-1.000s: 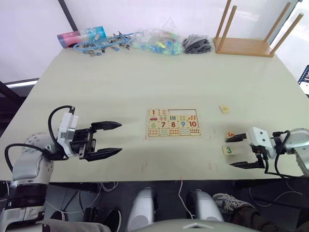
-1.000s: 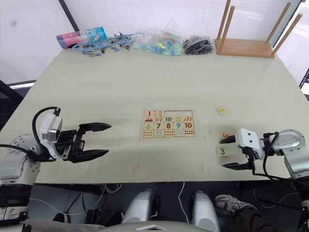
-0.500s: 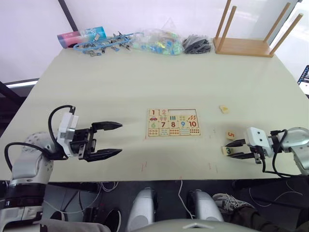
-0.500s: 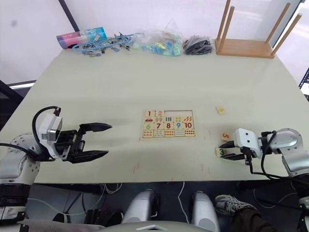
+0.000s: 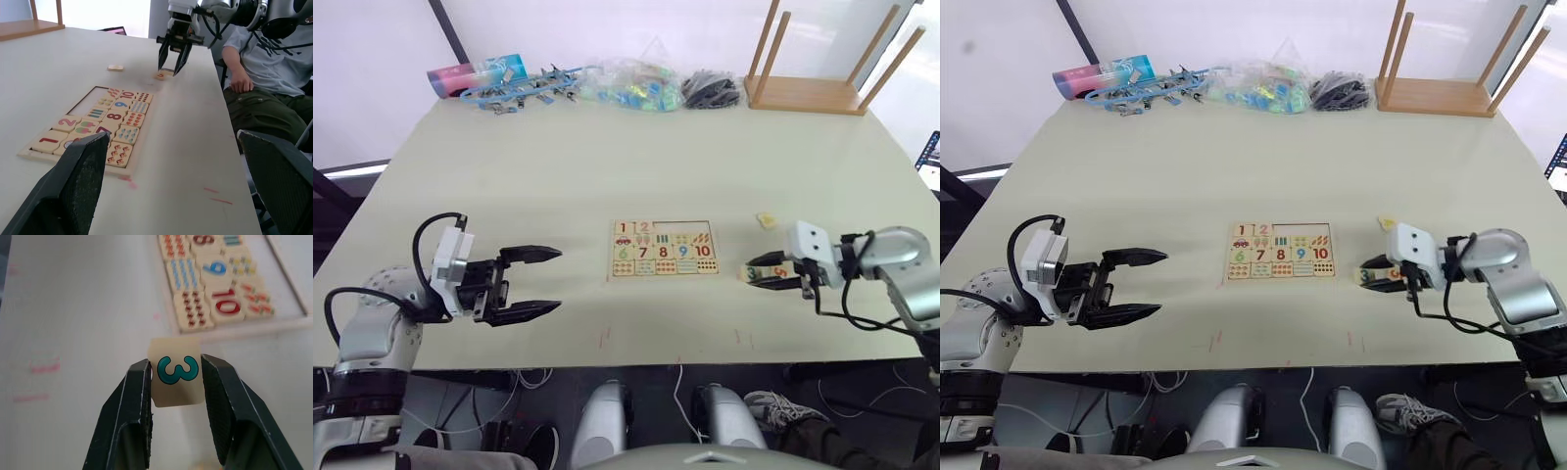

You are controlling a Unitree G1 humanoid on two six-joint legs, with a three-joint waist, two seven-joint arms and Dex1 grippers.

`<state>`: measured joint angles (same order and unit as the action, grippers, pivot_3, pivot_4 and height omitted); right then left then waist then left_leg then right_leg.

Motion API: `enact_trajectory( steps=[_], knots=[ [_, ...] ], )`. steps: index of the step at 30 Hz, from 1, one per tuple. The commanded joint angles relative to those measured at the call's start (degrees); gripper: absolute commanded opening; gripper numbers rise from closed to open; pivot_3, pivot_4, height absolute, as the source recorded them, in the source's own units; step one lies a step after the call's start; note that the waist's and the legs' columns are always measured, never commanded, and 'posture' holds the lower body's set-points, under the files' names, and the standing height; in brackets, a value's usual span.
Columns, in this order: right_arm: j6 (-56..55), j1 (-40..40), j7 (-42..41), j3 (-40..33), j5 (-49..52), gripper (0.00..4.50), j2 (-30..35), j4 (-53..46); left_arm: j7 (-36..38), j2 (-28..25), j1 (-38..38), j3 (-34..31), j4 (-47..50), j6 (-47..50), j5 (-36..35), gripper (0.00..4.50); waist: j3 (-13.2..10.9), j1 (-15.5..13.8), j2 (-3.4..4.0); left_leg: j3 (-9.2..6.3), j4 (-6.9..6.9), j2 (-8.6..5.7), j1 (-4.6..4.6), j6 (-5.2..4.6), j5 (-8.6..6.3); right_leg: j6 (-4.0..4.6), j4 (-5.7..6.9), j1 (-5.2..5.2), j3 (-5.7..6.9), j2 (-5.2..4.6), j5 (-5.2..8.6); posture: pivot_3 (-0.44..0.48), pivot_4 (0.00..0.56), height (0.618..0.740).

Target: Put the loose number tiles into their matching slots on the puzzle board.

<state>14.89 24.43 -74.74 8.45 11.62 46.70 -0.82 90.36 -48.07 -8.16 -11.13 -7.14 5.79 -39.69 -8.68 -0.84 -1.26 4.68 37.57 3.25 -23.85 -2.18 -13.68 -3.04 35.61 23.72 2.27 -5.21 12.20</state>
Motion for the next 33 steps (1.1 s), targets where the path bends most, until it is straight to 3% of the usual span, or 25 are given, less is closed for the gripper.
enact_trajectory(
  steps=[1, 6, 15, 24, 33],
  knots=[
    [4.68, 4.34, 2.41, 1.45, -1.58, 0.93, -0.57, -2.41, -0.79, 0.19, 0.29, -2.45, 1.03, 0.11, -0.12, 4.50, 0.00, 0.03, 0.00, -0.01, 0.00, -0.02, -0.01, 0.00, 0.00, 0.00, 0.00, -0.01, 0.00, -0.03, 0.00, 0.000, 0.150, 0.737],
    [11.72, 15.90, 4.29, 8.95, -7.73, 0.93, -4.33, 0.38, -8.73, 2.47, 2.42, -6.09, 4.34, 2.98, -1.60, 4.50, -0.01, 0.69, 0.01, 0.01, 0.00, 0.01, -0.01, 0.00, 0.00, 0.00, 0.04, 0.07, 0.00, -0.03, -0.01, 0.000, 0.150, 0.737],
    [18.92, 33.41, 3.96, 18.12, -13.55, 0.93, -14.16, 12.94, -15.53, 3.64, 9.80, -11.77, 10.43, 5.39, -2.01, 4.50, 0.00, 1.64, -0.04, 0.09, -0.03, 0.02, -0.05, 0.00, 0.00, 0.01, 0.07, 0.10, 0.00, 0.00, -0.01, 0.000, 0.150, 0.737],
    [17.09, 44.35, 3.69, 25.54, -20.49, 0.93, -23.64, 28.58, -18.51, 4.87, 15.50, -15.09, 14.79, 5.58, -1.90, 4.50, 0.00, 2.09, -0.05, 0.19, -0.07, 0.02, -0.04, 0.02, 0.00, 0.02, 0.10, 0.13, 0.00, -0.04, -0.02, 0.000, 0.150, 0.737],
    [12.10, 50.28, 3.22, 28.88, -25.91, 0.93, -31.14, 41.77, -19.49, 5.35, 17.20, -15.80, 16.04, 5.28, -1.87, 4.50, 0.00, 2.10, -0.04, 0.20, -0.13, 0.02, -0.03, 0.09, 0.02, 0.02, 0.15, 0.21, 0.03, -0.04, -0.02, 0.000, 0.150, 0.737]
  ],
)
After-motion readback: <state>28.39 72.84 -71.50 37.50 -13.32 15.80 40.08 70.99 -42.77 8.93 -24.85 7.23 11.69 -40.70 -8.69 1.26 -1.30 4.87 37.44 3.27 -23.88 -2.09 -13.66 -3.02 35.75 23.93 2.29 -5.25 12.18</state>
